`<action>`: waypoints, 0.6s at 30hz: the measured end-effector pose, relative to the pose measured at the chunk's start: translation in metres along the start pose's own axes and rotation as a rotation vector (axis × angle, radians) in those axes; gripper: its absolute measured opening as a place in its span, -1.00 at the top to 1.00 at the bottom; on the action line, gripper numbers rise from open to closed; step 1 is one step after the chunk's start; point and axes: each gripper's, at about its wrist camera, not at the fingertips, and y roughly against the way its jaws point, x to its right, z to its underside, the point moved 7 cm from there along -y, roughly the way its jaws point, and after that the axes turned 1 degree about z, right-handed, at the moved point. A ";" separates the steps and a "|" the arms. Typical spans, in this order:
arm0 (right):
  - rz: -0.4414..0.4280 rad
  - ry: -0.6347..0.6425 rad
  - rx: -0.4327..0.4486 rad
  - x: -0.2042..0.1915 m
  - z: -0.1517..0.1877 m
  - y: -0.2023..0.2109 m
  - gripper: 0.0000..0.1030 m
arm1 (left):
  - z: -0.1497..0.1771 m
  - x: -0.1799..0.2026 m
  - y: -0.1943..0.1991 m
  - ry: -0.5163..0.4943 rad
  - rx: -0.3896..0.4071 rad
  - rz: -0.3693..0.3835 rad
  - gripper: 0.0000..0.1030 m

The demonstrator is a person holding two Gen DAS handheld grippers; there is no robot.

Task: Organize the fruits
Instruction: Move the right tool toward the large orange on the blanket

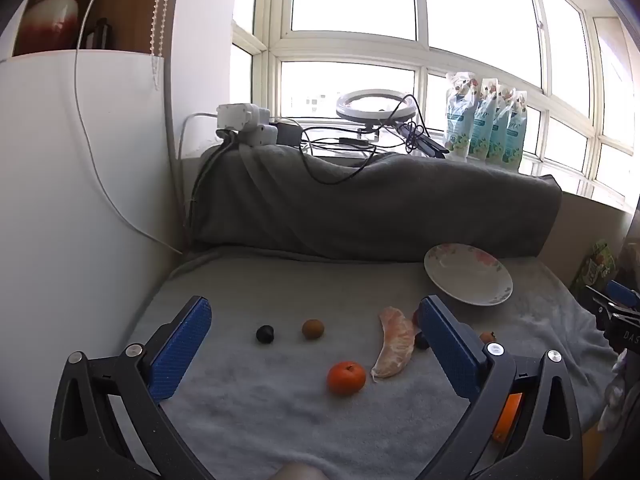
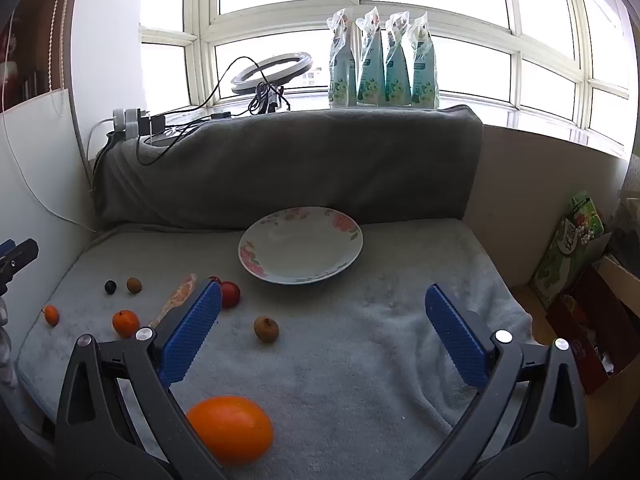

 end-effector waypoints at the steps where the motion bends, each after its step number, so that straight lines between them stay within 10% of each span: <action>1: 0.002 0.003 0.002 0.000 0.000 0.000 -1.00 | 0.000 0.000 0.000 0.001 0.000 0.001 -0.99; 18: -0.001 0.001 -0.001 -0.002 0.000 -0.002 -1.00 | 0.001 0.002 -0.001 0.000 -0.003 0.004 -0.99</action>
